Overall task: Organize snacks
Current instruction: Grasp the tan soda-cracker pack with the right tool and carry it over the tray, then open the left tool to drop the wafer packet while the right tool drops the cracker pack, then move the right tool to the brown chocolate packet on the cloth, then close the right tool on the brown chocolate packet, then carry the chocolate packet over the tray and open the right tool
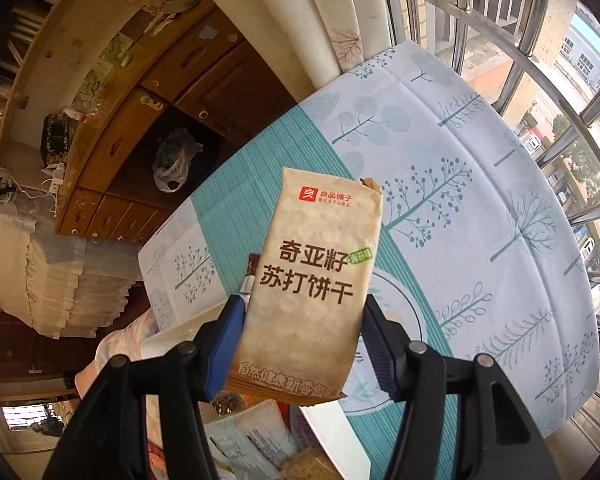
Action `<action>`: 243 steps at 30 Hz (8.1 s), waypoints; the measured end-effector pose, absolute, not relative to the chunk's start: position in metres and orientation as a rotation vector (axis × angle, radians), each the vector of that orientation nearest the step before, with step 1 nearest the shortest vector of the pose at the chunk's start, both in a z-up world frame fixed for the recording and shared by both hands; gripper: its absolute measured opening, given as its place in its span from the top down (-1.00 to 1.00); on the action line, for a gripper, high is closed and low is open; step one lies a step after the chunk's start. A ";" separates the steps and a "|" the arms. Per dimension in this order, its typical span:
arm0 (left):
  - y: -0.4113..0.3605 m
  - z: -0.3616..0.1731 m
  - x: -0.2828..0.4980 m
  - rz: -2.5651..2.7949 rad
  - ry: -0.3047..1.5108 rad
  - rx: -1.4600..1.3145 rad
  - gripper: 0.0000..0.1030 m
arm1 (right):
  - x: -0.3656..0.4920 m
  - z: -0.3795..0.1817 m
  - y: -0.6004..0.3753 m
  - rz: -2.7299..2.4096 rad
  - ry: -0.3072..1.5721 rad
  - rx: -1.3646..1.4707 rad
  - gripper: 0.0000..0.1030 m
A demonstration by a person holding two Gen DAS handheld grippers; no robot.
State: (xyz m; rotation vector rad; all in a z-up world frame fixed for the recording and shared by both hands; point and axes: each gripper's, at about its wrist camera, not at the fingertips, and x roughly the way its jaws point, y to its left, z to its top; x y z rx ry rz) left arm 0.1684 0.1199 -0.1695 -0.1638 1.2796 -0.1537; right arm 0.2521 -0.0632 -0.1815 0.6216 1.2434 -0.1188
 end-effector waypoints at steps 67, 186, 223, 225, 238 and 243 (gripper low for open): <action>0.059 -0.148 0.128 0.178 1.031 -0.440 -0.64 | 0.207 -0.197 -0.067 0.387 0.997 0.152 -0.42; 0.087 -0.225 0.104 0.428 1.246 -0.536 -0.69 | 0.397 -0.326 0.034 0.436 1.479 0.011 -0.27; 0.101 -0.208 0.084 0.440 1.193 -0.570 -0.69 | 0.408 -0.339 0.054 0.140 1.608 -0.169 0.22; 0.099 -0.205 0.085 0.431 1.186 -0.567 -0.69 | 0.407 -0.339 0.046 0.135 1.611 -0.146 0.23; 0.080 -0.177 0.095 0.339 1.134 -0.516 -0.69 | 0.386 -0.297 -0.025 0.089 1.571 -0.032 0.23; 0.069 -0.162 0.096 0.291 1.110 -0.474 -0.69 | 0.362 -0.266 -0.036 0.114 1.524 0.035 0.23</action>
